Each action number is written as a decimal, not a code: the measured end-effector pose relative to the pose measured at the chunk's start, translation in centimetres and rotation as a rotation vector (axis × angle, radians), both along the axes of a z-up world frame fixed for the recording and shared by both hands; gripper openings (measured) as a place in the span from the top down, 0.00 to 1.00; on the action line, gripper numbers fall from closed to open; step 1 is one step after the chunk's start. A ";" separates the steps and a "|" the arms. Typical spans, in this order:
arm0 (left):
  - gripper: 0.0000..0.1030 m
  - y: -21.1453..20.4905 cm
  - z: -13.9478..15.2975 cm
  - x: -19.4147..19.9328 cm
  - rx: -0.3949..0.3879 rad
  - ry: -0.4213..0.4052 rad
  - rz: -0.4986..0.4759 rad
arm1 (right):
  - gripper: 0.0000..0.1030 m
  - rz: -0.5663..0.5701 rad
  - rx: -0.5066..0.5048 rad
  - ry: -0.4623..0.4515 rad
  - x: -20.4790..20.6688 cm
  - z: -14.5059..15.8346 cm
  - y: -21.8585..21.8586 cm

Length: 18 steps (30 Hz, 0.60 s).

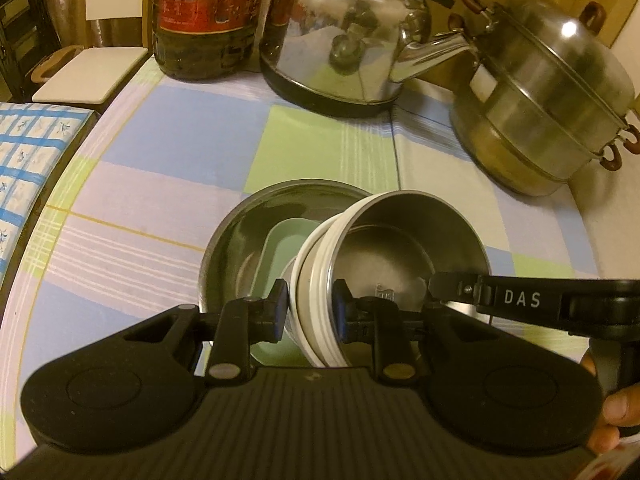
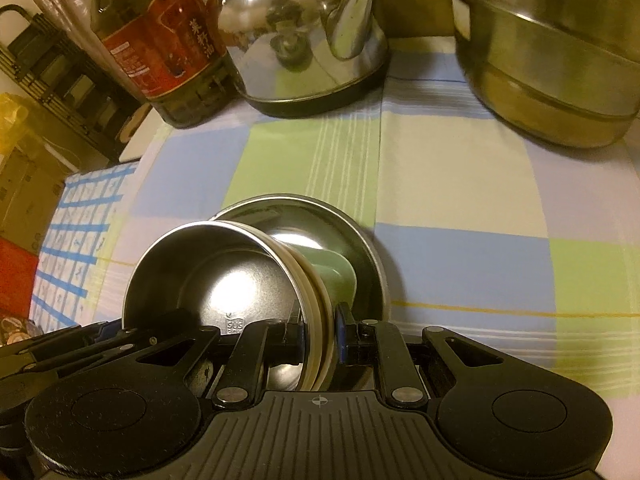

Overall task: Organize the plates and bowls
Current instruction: 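Lift the bowl stack with both grippers over the steel plate, then lower the bowl stack onto the saucer in the steel plate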

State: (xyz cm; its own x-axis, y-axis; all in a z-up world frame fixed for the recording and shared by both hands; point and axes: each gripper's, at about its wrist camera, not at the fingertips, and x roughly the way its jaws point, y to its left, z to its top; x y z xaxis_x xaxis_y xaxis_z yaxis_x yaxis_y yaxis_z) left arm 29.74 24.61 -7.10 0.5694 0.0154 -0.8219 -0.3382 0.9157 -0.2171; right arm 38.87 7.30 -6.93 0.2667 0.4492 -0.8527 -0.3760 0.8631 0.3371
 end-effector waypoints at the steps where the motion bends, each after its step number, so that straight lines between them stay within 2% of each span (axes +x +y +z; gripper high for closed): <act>1: 0.80 0.2 -0.1 0.1 -0.003 0.004 -0.001 | 0.85 -0.002 -0.003 0.004 0.2 -0.2 0.3; 18: 0.80 1.9 -1.8 1.5 -0.042 0.055 -0.013 | 0.85 -0.008 -0.052 0.049 1.2 -1.6 2.2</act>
State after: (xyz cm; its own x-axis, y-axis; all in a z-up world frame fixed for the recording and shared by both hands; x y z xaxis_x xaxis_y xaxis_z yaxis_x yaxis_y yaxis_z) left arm 31.20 26.55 -8.93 0.5233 -0.0269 -0.8517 -0.3389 0.9105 -0.2370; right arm 40.11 9.46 -8.48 0.2275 0.4017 -0.8871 -0.3532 0.8830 0.3093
